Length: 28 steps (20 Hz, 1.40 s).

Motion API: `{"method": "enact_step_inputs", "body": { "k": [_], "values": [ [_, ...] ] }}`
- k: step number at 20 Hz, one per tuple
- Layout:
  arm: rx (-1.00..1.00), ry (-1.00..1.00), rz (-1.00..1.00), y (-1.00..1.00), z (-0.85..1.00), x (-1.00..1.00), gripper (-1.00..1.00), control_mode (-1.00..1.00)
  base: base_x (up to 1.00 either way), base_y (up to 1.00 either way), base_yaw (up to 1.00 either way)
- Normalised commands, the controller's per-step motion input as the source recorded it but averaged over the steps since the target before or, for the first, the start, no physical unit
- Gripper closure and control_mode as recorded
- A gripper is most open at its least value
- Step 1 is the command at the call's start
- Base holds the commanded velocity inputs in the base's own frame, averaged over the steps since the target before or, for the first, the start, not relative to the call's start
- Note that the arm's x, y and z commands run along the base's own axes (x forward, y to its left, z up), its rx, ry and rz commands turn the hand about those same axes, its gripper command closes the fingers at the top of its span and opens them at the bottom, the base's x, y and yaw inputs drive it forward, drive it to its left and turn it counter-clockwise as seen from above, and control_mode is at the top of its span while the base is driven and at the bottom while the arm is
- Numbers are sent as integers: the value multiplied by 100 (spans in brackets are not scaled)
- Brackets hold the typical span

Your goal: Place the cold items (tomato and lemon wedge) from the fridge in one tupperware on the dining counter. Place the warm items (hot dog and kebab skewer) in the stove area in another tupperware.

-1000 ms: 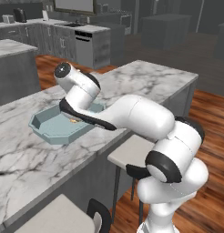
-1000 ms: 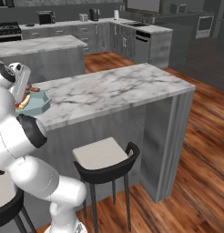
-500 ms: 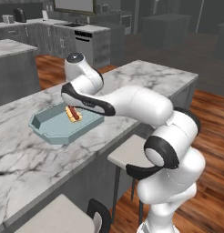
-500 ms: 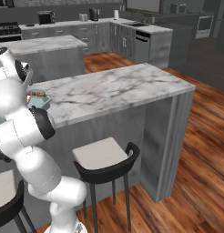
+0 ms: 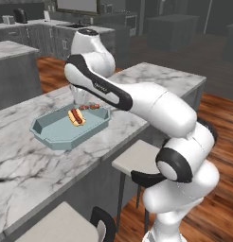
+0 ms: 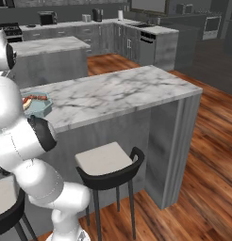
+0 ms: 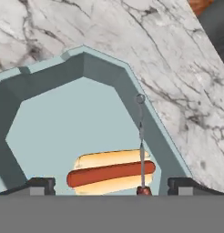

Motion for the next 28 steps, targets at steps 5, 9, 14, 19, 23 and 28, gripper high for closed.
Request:
{"method": "enact_step_inputs", "body": {
  "k": [5, 9, 14, 19, 23, 28],
  "values": [
    [21, 3, 8, -47, 13, -100, -100, -100, 0, 0, 0],
    [12, -4, 0, -73, -2, -100, -100, -100, 0, 0, 0],
    [10, -24, 0, -100, -38, -100, -100, -100, 0, 0, 0],
    [0, -22, 0, -99, -65, -100, -100, -100, 0, 0, 0],
    [-5, -22, 0, -100, -89, -100, -100, -100, 0, 0, 0],
    [-11, -16, -5, -97, -93, -100, -100, -100, 0, 0, 0]
  ]
}}
